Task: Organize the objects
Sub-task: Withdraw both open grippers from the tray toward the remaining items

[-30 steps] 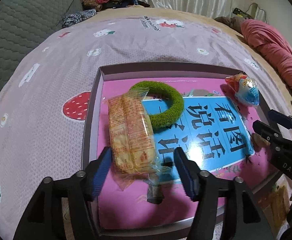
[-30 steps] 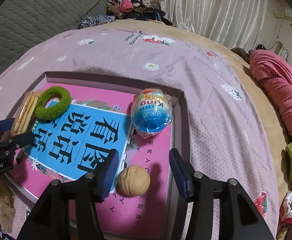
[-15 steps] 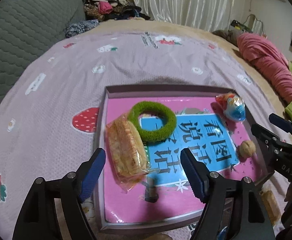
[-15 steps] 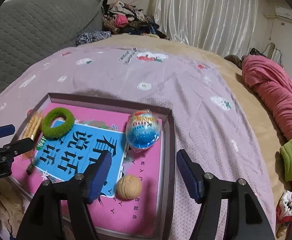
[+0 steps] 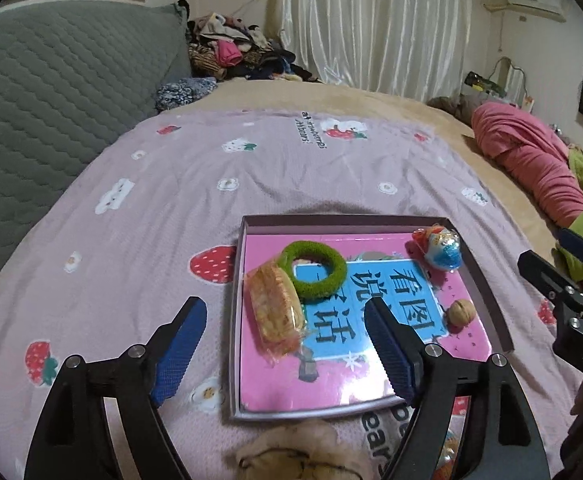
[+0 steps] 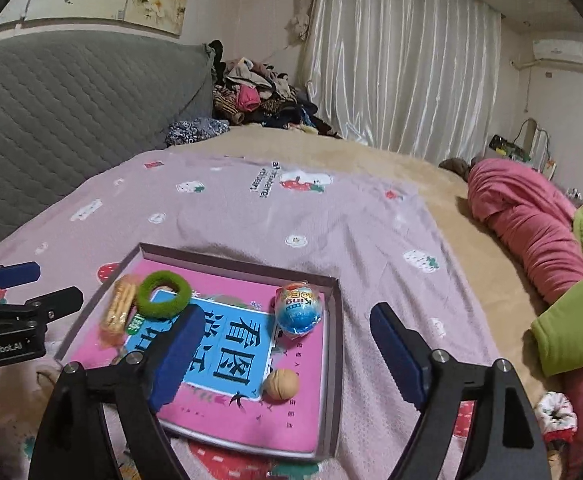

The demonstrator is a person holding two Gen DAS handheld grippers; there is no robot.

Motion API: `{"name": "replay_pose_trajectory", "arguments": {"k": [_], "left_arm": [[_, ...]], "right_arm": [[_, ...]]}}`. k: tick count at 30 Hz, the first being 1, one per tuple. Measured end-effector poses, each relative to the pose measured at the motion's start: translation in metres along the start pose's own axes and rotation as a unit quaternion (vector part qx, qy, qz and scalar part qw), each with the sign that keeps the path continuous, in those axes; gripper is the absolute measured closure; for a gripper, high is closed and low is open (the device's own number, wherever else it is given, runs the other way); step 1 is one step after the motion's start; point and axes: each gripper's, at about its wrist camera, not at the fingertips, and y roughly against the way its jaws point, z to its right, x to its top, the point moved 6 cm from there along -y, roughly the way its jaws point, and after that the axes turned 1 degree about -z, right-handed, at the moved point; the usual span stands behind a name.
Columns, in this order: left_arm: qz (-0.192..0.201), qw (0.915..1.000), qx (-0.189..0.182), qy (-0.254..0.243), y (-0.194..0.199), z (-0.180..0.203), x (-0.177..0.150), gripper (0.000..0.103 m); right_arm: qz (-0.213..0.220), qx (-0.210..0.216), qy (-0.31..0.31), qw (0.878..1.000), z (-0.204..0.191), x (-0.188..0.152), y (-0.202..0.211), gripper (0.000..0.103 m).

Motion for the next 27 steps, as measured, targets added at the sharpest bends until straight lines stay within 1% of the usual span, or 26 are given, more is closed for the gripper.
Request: {"name": "replay_pose_trajectory", "arguments": {"k": [5, 10, 14, 19, 21, 24, 26, 27], "left_arm": [[-0.002, 1.0, 0.0, 0.004, 0.027, -0.004, -0.006, 0.021], [0.005, 0.9998, 0.017, -0.003, 0.06, -0.008, -0.009, 0.021], [0.007, 0.9994, 0.033, -0.012, 0.087, -0.01, -0.018, 0.021], [0.006, 0.9991, 0.039, -0.018, 0.118, -0.008, -0.027, 0.021], [0.009, 0.9987, 0.045, -0.021, 0.129, -0.006, -0.028, 0.021], [0.013, 0.9976, 0.059, -0.034, 0.146, -0.003, -0.034, 0.021], [0.012, 0.9969, 0.069, -0.038, 0.155, -0.003, -0.038, 0.021], [0.013, 0.997, 0.067, -0.035, 0.16, -0.003, -0.04, 0.021]], "right_arm": [[0.008, -0.007, 0.009, 1.0, -0.003, 0.008, 0.03, 0.018], [0.004, -0.021, 0.021, 1.0, -0.005, 0.01, 0.059, 0.017], [0.005, -0.027, 0.023, 0.999, -0.006, 0.009, 0.082, 0.014], [-0.003, -0.032, 0.035, 0.999, -0.012, 0.006, 0.105, 0.013], [0.003, -0.032, 0.038, 0.999, -0.014, 0.005, 0.118, 0.013], [0.007, -0.02, 0.039, 0.999, -0.016, 0.003, 0.137, 0.013], [0.005, -0.021, 0.04, 0.999, -0.016, 0.001, 0.147, 0.013], [0.0, -0.018, 0.038, 0.999, -0.016, 0.0, 0.151, 0.013]]}}
